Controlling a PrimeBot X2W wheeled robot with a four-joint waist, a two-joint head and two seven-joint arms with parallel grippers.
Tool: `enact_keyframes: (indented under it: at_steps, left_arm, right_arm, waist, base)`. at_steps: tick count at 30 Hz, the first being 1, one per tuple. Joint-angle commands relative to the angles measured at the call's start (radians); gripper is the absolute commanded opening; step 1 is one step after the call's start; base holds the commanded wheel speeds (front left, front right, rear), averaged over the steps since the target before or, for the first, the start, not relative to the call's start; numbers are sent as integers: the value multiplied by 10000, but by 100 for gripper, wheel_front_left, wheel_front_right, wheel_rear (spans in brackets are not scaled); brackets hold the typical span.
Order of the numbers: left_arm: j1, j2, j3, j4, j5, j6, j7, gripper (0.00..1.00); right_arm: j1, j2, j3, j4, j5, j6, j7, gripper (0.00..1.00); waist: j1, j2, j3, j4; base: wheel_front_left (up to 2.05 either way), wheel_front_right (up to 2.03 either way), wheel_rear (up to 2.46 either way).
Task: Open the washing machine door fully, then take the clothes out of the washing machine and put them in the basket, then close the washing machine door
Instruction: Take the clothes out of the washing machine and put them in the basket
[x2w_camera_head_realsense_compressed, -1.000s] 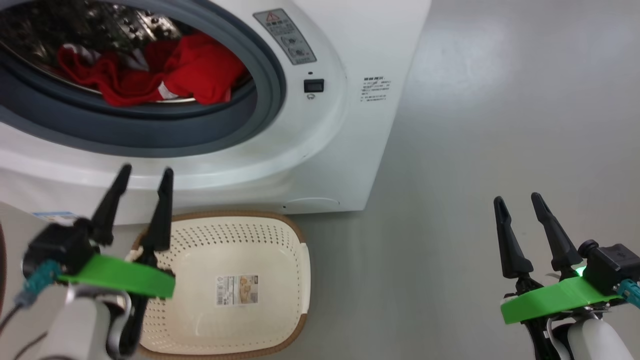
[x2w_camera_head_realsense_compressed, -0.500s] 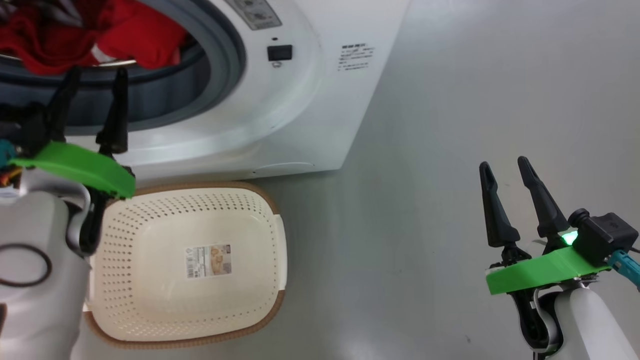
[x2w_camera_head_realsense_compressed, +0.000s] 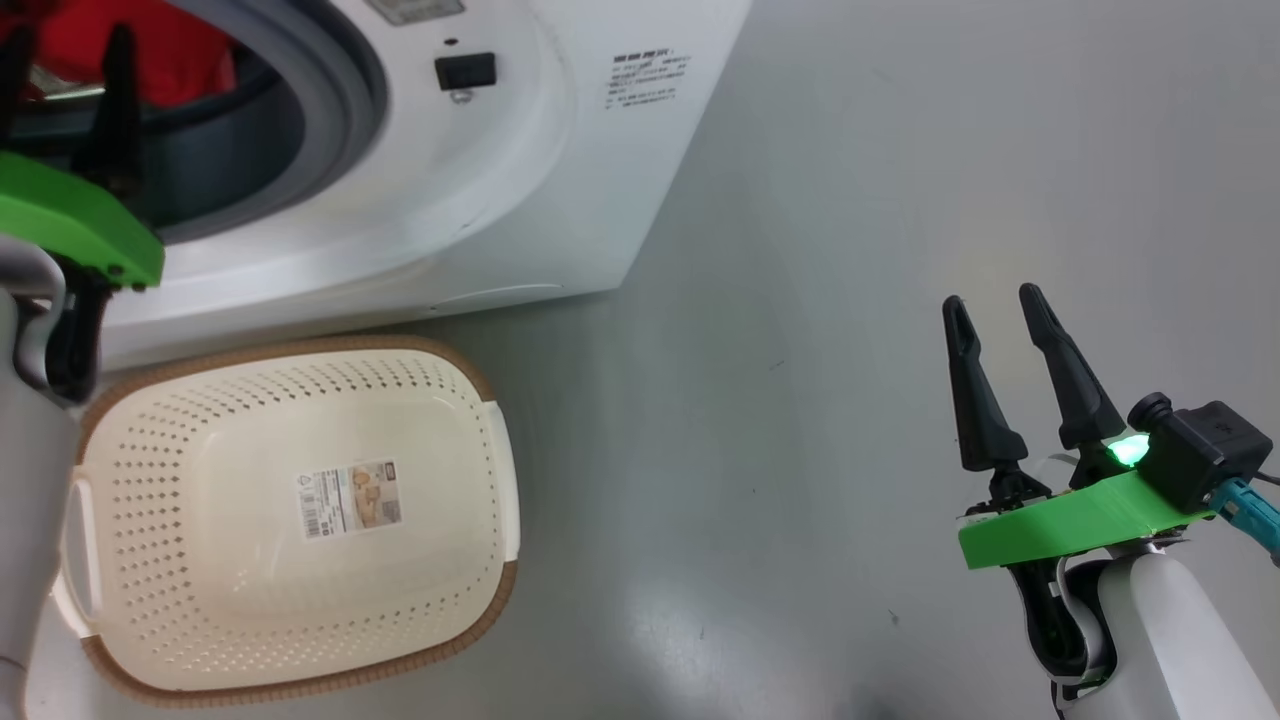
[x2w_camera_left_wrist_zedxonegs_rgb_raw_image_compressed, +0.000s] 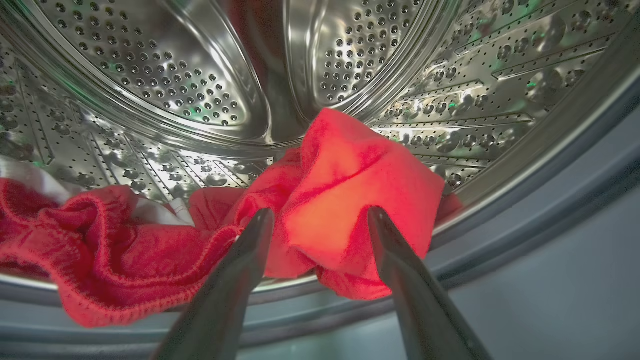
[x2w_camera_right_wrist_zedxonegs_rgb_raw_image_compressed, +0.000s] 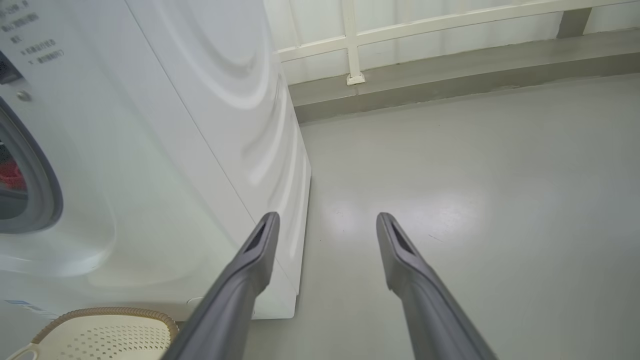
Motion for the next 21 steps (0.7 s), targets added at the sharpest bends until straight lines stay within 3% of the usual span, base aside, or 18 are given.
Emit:
enact_keyframes:
  at_steps: [1,17,20,21]
  left_arm:
    - [-393,615,-31,7,-168,6,-40,100]
    - [-1359,988,-1542,1199,-1256,6,-26,100]
    - [-1463,1021,-1794,1404,-1356,6,-28,46]
    - [-1491,1024,-1866,1452,-1398,6,-29,33]
  right_arm:
    - [-162,14,254,-297,81,65,-63,100]
    - [-453,16,376,-411,171,65,-63,100]
    - [-464,16,370,-411,190,65,-63,100]
    - [-469,16,370,-403,195,65,-63,100]
  waist:
    - [0,0,273,-124]
    - [0,0,647,-244]
    - [0,0,630,-266]
    - [0,0,616,-274]
  base:
    - [0,0,0]
    - [0,0,0]
    - [0,0,0]
    - [0,0,0]
